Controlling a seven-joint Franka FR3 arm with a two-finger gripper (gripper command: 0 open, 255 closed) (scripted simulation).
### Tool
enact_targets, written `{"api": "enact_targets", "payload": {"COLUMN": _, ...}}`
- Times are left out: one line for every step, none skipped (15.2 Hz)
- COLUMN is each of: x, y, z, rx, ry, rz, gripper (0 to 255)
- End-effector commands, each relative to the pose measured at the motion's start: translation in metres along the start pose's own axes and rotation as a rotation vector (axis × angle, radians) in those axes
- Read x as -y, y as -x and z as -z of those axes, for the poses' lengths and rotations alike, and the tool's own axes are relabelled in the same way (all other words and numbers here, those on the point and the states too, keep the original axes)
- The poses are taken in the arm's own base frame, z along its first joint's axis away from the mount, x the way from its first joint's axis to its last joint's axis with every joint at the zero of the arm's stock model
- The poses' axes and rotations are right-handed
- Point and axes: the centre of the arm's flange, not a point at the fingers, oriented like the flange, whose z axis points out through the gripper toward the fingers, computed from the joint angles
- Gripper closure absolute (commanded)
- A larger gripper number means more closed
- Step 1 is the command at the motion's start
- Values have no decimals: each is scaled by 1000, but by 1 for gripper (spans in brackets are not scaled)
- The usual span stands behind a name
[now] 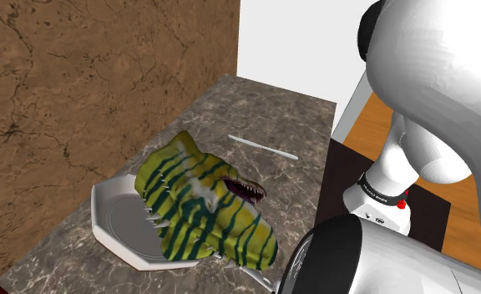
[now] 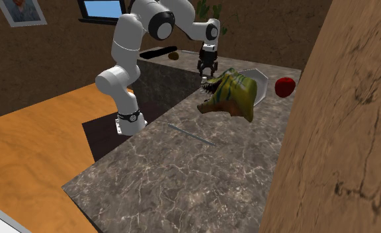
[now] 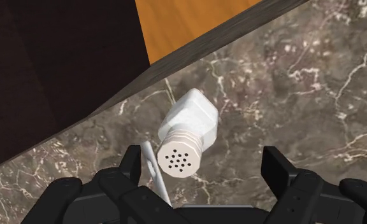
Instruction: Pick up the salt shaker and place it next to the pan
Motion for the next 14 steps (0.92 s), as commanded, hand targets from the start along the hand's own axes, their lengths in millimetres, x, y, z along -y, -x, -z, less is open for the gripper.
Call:
{"api": "enact_targets", "payload": {"x": 0, "y": 0, "z": 0, "rx": 0, "ry": 0, "rz": 0, "gripper": 0}}
{"api": "enact_targets", "payload": {"x": 0, "y": 0, "z": 0, "rx": 0, "ry": 0, "rz": 0, "gripper": 0}}
{"api": "enact_targets", "payload": {"x": 0, "y": 0, "z": 13, "rx": 0, "ry": 0, "rz": 0, "gripper": 0}}
{"api": "enact_targets", "payload": {"x": 0, "y": 0, "z": 26, "rx": 0, "ry": 0, "rz": 0, "gripper": 0}}
{"api": "enact_targets", "payload": {"x": 0, "y": 0, "z": 40, "rx": 0, "ry": 0, "rz": 0, "gripper": 0}}
{"api": "enact_targets", "payload": {"x": 0, "y": 0, "z": 50, "rx": 0, "ry": 0, "rz": 0, "gripper": 0}}
{"api": "enact_targets", "payload": {"x": 0, "y": 0, "z": 50, "rx": 0, "ry": 0, "rz": 0, "gripper": 0}}
{"api": "enact_targets", "payload": {"x": 0, "y": 0, "z": 50, "rx": 0, "ry": 0, "rz": 0, "gripper": 0}}
{"api": "enact_targets", "payload": {"x": 0, "y": 0, "z": 50, "rx": 0, "ry": 0, "rz": 0, "gripper": 0}}
{"api": "enact_targets", "payload": {"x": 0, "y": 0, "z": 50, "rx": 0, "ry": 0, "rz": 0, "gripper": 0}}
{"api": "enact_targets", "payload": {"x": 0, "y": 0, "z": 50, "rx": 0, "ry": 0, "rz": 0, "gripper": 0}}
{"api": "enact_targets", "payload": {"x": 0, "y": 0, "z": 50, "rx": 0, "ry": 0, "rz": 0, "gripper": 0}}
{"api": "enact_targets", "payload": {"x": 0, "y": 0, "z": 50, "rx": 0, "ry": 0, "rz": 0, "gripper": 0}}
{"api": "enact_targets", "payload": {"x": 0, "y": 0, "z": 50, "rx": 0, "ry": 0, "rz": 0, "gripper": 0}}
